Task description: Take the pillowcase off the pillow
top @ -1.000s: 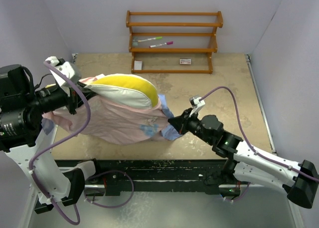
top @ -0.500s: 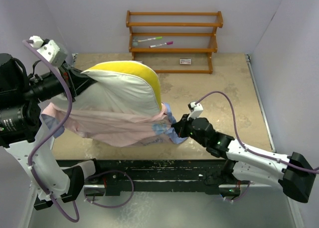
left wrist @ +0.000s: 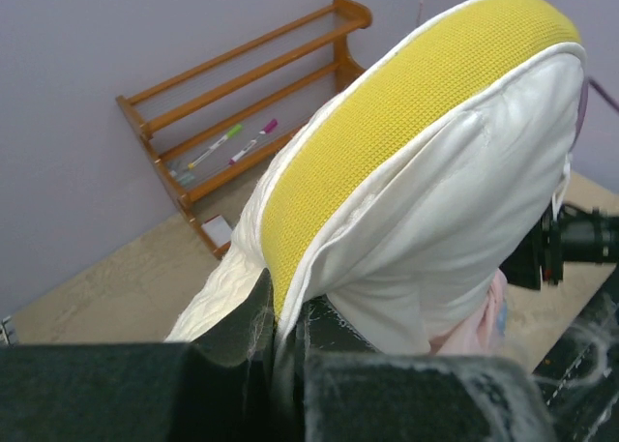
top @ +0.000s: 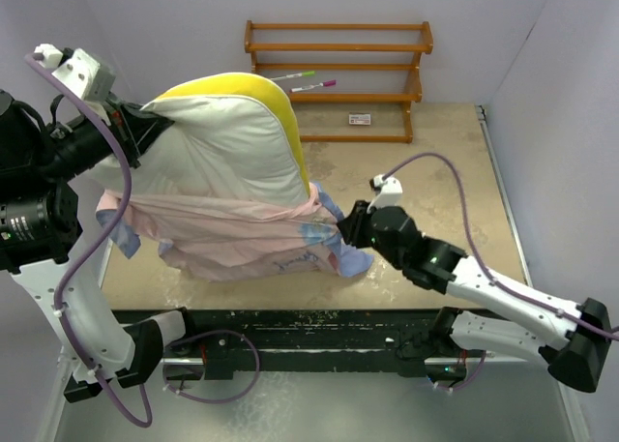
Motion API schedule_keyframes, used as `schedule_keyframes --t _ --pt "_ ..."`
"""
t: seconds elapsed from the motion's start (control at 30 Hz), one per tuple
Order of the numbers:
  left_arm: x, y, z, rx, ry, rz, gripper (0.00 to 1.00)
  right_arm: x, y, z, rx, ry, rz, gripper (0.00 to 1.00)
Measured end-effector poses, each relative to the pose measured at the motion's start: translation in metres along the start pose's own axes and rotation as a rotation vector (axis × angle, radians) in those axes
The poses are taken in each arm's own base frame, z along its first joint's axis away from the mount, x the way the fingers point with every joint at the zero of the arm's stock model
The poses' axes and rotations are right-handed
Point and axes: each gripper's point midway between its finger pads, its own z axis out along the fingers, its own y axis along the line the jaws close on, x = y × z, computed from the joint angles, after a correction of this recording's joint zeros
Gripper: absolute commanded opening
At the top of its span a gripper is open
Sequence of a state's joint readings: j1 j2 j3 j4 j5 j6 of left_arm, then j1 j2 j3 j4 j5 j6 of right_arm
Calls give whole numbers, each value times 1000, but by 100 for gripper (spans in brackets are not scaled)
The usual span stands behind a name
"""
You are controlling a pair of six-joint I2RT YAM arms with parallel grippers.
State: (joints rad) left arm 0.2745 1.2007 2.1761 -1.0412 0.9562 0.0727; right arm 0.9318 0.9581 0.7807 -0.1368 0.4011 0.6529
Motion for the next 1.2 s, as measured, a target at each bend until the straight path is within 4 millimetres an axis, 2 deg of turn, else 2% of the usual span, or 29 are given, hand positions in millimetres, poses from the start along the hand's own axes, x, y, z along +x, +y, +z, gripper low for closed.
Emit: schedule_keyframes --t 0.03,0.13,0.2,0.27,0.33,0.4,0.47,0.53,0.6,0.63,0.67,0.77,0.8,0.9,0.97,1.0,1.03,1.1,1.13,1.2 --pt "1 -6 -1 29 -1 19 0 -21 10 -8 -27 -33 -11 72" --pt "15 -26 -7 112 22 44 0 -110 57 -48 -181 -195 -41 92" --pt "28 -35 -9 154 49 35 0 -165 91 -82 -294 -303 -74 98" --pt "40 -43 -12 190 74 22 0 -212 130 -116 -410 -399 -129 100" --pt "51 -48 -14 220 95 8 0 -239 168 -144 -522 -464 -187 100" --pt "62 -51 -14 241 113 -2 0 -251 204 -162 -620 -484 -257 100" --pt "70 -53 -14 256 126 2 0 -257 237 -166 -692 -483 -321 100" --pt "77 -53 -15 263 136 11 0 -250 266 -158 -739 -455 -391 100" --pt "82 -55 -17 269 144 23 0 -231 287 -140 -759 -398 -461 100" --pt "84 -55 -17 270 145 31 0 -217 296 -128 -763 -358 -498 100" --pt "85 -57 -18 272 146 35 0 -194 304 -109 -763 -295 -548 100" --pt "88 -58 -21 264 157 45 0 -131 306 -59 -717 -118 -676 99" --pt "92 -58 -22 253 174 38 0 -118 304 -49 -705 -82 -706 98" --pt "103 -57 -24 244 221 -9 0 -104 295 -41 -688 -46 -758 90" --pt "105 -60 -25 261 227 -25 1 -105 287 -47 -686 -50 -771 77" --pt "103 -61 -25 272 225 -33 10 -108 283 -50 -686 -58 -770 65" --pt "101 -63 -25 283 217 -34 24 -112 277 -54 -684 -72 -763 52" --pt "95 -68 -26 303 195 -25 70 -123 266 -58 -671 -97 -751 13" --pt "90 -71 -26 314 176 -8 86 -128 259 -59 -662 -103 -741 0" --pt "78 -76 -27 334 134 28 98 -132 243 -58 -626 -99 -721 0"
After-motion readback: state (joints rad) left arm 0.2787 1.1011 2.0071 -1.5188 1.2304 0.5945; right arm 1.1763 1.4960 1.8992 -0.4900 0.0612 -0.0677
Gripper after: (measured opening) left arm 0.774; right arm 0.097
